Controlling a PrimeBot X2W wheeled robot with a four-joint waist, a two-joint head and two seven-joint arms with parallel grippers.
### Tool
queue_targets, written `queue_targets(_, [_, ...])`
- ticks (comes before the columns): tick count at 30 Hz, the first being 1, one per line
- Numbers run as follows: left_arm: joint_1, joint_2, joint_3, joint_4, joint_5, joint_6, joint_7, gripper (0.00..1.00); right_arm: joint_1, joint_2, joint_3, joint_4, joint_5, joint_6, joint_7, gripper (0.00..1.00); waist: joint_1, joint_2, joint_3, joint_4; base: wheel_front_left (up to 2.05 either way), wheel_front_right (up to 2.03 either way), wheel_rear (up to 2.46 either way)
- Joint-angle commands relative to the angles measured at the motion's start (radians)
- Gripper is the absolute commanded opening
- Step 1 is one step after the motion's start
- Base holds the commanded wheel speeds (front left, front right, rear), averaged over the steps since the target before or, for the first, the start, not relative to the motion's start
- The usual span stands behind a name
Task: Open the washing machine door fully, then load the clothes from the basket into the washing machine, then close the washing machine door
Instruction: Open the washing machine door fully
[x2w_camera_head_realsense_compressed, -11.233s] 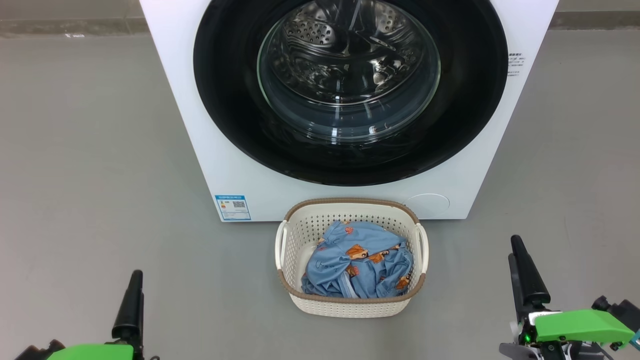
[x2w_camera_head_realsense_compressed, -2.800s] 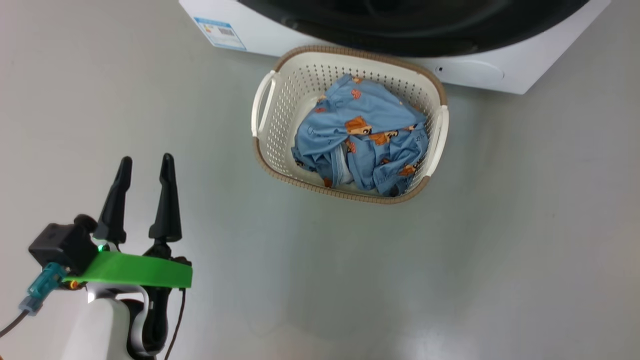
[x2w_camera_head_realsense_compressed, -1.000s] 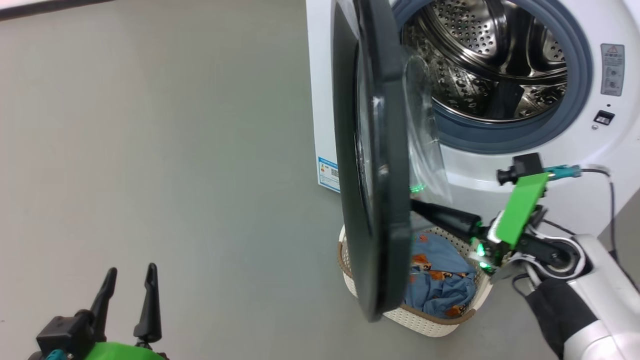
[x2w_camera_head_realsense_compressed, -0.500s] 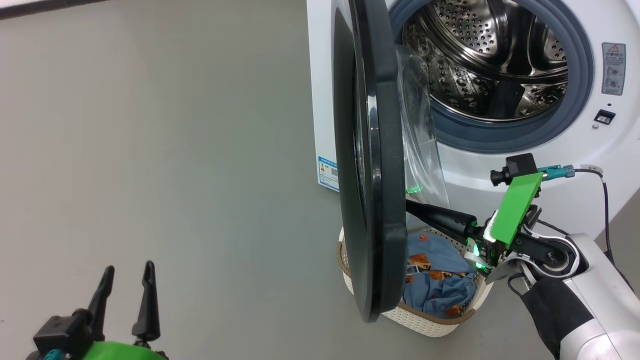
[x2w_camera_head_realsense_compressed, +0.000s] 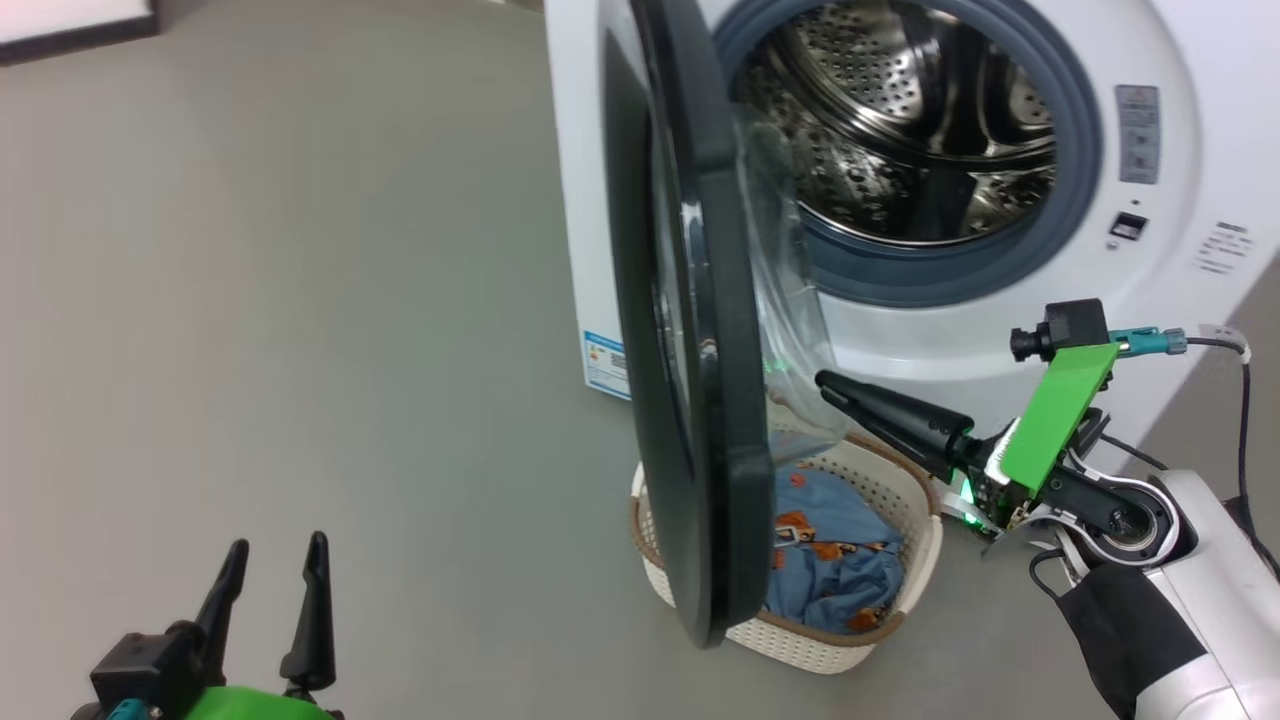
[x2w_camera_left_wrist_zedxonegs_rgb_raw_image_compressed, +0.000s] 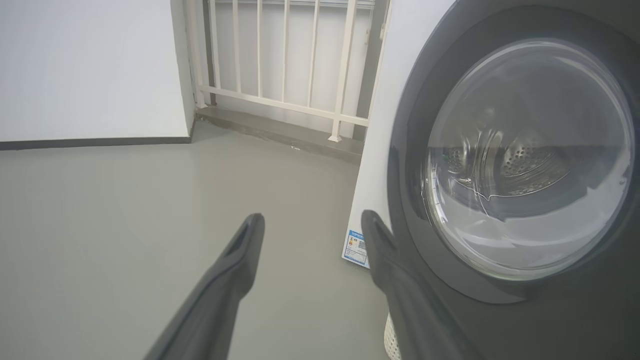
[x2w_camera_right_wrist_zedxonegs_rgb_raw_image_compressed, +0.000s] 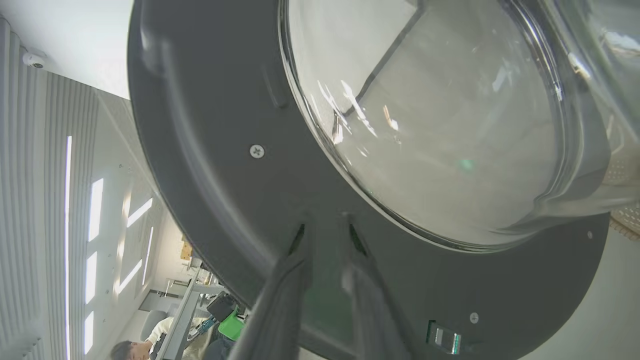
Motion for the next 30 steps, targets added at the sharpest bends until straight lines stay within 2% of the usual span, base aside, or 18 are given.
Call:
queue_targets(1, [-0.033,0.019,0.032,-0.019,-0.008,0.000,-0.005,1.00,0.010,-0.010,0.003,-0.044,-0.024,0.002,-0.018,1.00,0.0000,0.0000,-0.001,-0.050,0.00,0.00,0.00])
queue_targets(12, [-0.038,0.016,0.042,-0.023,-0.015,-0.001,-0.006,1.00,0.085,-0.045,0.024,-0.212,-0.180,0.002,-0.194,1.00,0.0000,0.0000,0.000,-0.205,0.00,0.00,0.00])
queue_targets(19, [-0.030,0.011,0.055,-0.055,-0.010,-0.004,-0.006,1.00,0.150,-0.088,0.054,-0.324,-0.301,0.002,-0.399,1.00,0.0000,0.0000,-0.002,-0.299,0.00,0.00,0.00])
queue_targets(30, [0.010,-0.010,0.090,-0.093,0.004,-0.006,-0.006,1.00,0.264,-0.154,0.108,-0.355,-0.509,0.002,-0.719,1.00,0.0000,0.0000,0.000,-0.384,0.00,0.00,0.00])
